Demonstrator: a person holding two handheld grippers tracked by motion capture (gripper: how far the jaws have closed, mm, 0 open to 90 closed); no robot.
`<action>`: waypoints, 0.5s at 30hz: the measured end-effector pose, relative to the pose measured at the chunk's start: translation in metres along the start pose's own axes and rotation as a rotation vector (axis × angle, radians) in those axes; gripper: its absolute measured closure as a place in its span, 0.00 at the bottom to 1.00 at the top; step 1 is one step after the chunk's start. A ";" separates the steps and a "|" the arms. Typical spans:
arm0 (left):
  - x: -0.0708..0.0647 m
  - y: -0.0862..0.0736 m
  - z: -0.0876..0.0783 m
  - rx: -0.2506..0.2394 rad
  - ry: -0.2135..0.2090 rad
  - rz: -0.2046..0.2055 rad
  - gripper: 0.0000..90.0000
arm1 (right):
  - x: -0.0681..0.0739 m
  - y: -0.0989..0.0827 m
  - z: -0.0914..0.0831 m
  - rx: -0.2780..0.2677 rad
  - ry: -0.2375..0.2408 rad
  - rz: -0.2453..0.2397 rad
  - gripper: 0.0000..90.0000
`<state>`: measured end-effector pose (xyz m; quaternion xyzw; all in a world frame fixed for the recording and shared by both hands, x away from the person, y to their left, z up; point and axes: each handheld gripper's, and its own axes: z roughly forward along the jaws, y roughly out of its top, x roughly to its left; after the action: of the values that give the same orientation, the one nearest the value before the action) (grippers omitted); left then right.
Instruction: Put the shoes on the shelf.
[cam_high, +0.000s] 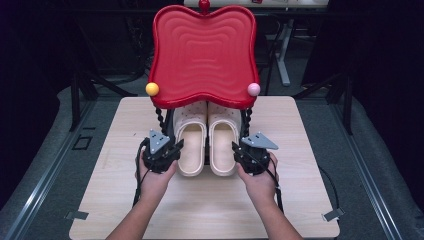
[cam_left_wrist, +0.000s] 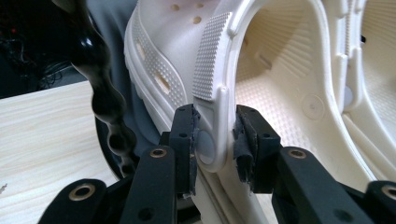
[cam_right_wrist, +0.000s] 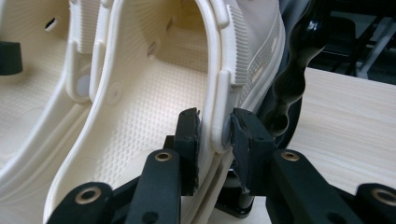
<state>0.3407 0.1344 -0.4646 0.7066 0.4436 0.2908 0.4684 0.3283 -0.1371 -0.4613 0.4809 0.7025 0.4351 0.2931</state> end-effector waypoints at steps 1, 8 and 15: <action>0.001 0.001 0.001 -0.006 0.003 -0.003 0.78 | 0.000 0.001 0.001 -0.003 -0.005 0.001 0.80; 0.004 0.013 0.013 -0.022 0.007 0.007 0.78 | 0.002 0.013 0.011 -0.024 -0.001 0.032 0.80; 0.010 0.022 0.025 -0.038 0.030 0.000 0.77 | 0.003 0.025 0.023 -0.046 -0.025 0.048 0.79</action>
<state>0.3740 0.1297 -0.4540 0.6930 0.4452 0.3098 0.4749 0.3573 -0.1231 -0.4498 0.4961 0.6767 0.4522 0.3024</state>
